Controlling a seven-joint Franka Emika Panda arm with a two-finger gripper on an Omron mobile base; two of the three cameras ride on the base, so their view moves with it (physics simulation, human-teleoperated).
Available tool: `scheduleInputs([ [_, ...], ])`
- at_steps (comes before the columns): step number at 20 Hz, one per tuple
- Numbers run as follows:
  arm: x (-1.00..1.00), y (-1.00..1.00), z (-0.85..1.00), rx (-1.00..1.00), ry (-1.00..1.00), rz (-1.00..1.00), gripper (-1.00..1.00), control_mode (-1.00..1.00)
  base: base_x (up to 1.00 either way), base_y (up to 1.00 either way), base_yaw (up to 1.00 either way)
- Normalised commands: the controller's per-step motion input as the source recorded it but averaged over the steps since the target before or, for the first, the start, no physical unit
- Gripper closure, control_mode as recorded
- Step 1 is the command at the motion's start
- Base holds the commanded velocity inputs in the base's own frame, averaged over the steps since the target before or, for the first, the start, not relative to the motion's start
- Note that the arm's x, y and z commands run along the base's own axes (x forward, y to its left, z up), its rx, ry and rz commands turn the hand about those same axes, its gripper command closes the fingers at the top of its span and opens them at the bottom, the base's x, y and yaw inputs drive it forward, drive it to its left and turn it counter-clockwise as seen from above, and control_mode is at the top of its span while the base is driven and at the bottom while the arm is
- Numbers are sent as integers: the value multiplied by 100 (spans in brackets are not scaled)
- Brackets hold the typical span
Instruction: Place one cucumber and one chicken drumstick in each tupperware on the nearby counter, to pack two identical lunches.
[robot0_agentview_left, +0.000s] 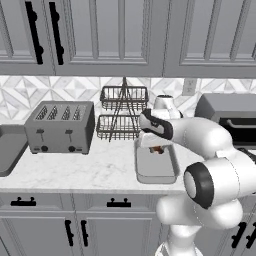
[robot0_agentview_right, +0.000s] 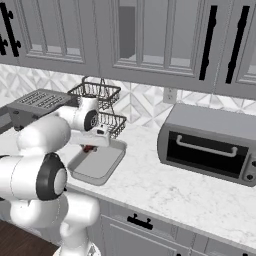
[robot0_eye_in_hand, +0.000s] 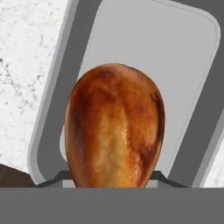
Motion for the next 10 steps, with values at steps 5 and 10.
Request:
scheduleInputs([
  [5,9,-3,-70,0,2,0,100,-100,0,0,0],
  [10,8,0,-77,0,-7,0,100,-100,0,0,0],
])
